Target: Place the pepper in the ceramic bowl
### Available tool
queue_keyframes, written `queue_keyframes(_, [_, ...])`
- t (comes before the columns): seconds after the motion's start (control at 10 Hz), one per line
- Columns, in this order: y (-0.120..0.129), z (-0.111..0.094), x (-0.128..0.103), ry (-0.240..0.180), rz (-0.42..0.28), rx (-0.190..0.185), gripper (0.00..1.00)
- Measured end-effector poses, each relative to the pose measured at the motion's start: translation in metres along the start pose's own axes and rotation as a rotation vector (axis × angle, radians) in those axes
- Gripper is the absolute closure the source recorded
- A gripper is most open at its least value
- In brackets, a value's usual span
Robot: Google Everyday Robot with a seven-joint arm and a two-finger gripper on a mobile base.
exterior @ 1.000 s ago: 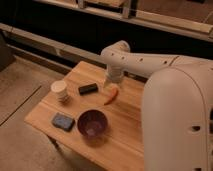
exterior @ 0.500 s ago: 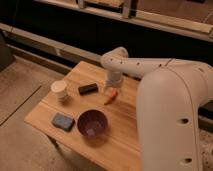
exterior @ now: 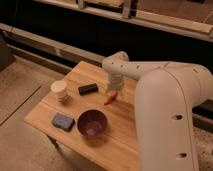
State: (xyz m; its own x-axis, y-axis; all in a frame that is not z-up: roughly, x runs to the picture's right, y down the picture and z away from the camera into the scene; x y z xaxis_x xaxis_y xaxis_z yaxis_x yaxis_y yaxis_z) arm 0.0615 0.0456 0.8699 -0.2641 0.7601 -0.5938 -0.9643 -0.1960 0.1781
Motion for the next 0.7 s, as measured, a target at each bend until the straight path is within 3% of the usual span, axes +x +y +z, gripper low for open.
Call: queue_keyframes(0.7, [0.004,0.014,-0.001,-0.001,-0.019,0.002,0.35])
